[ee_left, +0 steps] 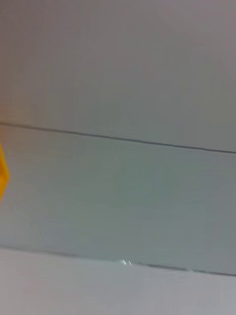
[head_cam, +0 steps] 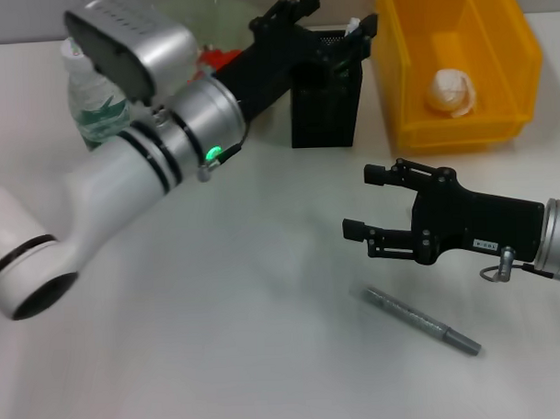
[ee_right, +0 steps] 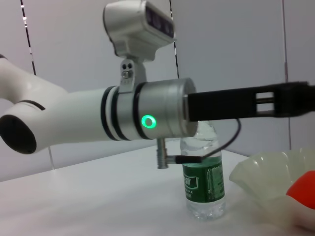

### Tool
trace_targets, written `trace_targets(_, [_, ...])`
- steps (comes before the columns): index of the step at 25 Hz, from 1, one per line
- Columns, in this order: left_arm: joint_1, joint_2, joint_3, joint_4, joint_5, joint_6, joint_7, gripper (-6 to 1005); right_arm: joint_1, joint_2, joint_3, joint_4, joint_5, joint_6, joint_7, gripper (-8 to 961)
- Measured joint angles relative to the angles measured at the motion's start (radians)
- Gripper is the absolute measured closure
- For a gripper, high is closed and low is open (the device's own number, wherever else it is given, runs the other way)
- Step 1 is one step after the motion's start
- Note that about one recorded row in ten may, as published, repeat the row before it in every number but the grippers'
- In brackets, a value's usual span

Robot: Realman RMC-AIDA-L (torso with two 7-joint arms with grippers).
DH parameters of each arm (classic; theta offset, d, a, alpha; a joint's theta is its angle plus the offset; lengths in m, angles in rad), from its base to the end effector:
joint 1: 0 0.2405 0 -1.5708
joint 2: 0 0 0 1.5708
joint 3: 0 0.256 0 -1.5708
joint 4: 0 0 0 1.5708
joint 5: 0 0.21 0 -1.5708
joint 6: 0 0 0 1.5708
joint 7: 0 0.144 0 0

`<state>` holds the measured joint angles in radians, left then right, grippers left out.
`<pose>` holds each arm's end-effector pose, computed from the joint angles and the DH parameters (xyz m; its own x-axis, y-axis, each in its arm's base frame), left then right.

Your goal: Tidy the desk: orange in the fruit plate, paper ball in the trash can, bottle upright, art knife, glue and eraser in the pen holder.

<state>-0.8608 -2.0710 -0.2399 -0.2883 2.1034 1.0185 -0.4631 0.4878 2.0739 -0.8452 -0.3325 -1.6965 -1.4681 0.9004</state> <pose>-0.1548 0.3888 -0.1031 0.6392 0.0668 0.7661 0.5465 -0.7404 -0.3913 0.2738 0.2998 -0.0485 0.7838 -0.1505 -0.6025 -0.3555 -0.9042 -0.2367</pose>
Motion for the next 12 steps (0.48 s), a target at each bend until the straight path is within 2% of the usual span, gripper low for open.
trace_targets(7, [0.046,0.006,0.003,0.174,0.192,0.23,-0.255,154,0.0,0.0,0.0,0.0,0.0,0.0,0.0,214])
trace_targets(12, [0.092,0.008,0.01,0.302,0.294,0.406,-0.347,155,0.0,0.0,0.0,0.0,0.0,0.0,0.0,215])
